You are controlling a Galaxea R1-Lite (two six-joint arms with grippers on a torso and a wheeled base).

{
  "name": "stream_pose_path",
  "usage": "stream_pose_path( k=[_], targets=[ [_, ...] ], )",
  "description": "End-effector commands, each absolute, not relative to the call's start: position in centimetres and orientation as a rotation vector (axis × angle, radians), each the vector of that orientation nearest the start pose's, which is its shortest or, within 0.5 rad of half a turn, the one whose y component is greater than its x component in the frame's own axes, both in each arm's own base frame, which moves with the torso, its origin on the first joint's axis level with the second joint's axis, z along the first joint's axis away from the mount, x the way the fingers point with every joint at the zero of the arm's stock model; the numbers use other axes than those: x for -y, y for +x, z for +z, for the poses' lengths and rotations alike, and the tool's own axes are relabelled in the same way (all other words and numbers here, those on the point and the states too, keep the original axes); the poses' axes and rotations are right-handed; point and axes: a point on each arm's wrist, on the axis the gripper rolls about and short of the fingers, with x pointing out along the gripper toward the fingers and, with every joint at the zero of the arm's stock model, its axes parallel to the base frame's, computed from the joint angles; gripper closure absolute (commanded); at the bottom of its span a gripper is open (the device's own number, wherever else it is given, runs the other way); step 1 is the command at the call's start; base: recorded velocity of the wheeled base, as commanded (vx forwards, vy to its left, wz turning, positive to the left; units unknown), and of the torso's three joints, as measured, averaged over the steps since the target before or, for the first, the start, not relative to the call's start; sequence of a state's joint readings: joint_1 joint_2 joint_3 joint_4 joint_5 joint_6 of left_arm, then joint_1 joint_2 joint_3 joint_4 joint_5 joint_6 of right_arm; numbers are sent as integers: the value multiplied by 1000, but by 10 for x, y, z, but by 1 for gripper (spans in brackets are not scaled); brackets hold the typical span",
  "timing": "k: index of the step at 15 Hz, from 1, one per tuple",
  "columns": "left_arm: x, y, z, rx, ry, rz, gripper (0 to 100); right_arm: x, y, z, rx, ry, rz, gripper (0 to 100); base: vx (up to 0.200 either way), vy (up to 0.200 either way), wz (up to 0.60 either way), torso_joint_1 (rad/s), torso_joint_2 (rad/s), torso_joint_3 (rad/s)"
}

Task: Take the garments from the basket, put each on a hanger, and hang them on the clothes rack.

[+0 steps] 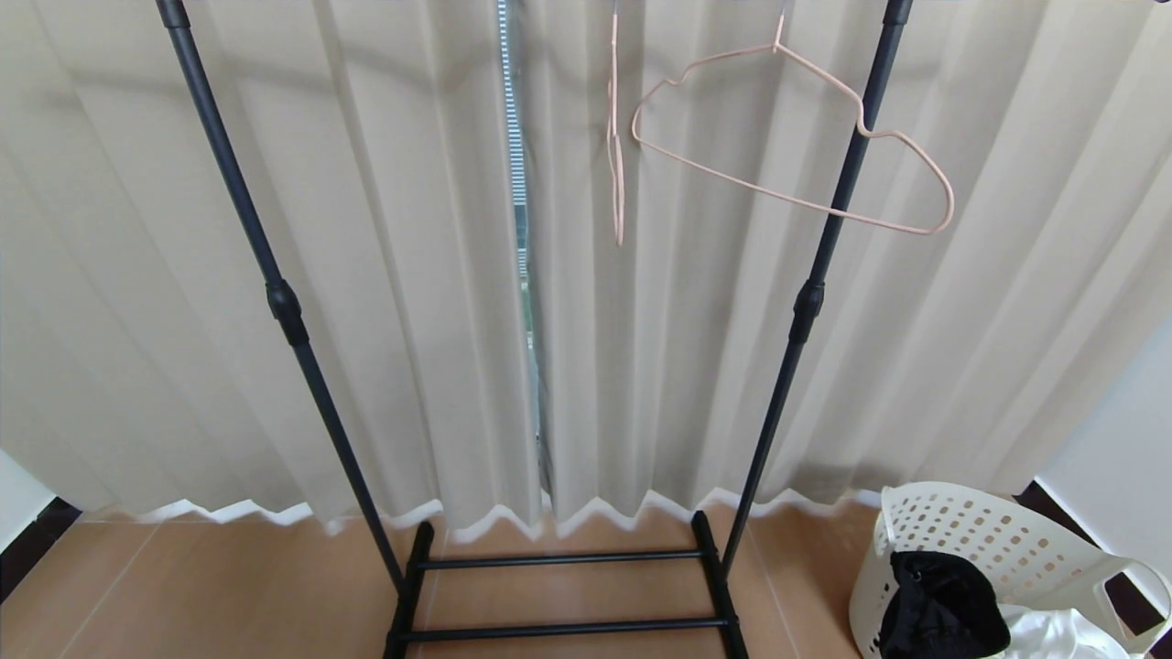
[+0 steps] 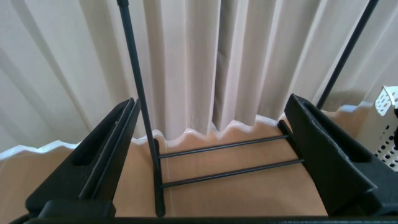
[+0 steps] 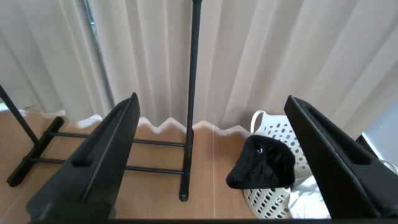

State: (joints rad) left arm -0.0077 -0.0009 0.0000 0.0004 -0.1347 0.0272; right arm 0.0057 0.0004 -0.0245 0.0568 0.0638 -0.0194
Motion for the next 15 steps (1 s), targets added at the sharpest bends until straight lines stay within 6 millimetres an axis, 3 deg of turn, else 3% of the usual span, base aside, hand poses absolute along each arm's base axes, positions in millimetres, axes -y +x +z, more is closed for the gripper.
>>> stream_pose_path(
  k=[1, 8, 15],
  targets=[
    [3, -23, 75, 2, 28, -143, 0, -1, -25, 76, -31, -21, 71, 0, 0, 0, 0, -17, 105, 71],
    [3, -23, 75, 2, 28, -143, 0, -1, -25, 76, -32, -19, 71, 0, 0, 0, 0, -41, 256, 215],
    [3, -23, 75, 2, 25, -141, 0, -1, -25, 76, -32, -19, 69, 0, 0, 0, 0, -1, 38, 32]
  ],
)
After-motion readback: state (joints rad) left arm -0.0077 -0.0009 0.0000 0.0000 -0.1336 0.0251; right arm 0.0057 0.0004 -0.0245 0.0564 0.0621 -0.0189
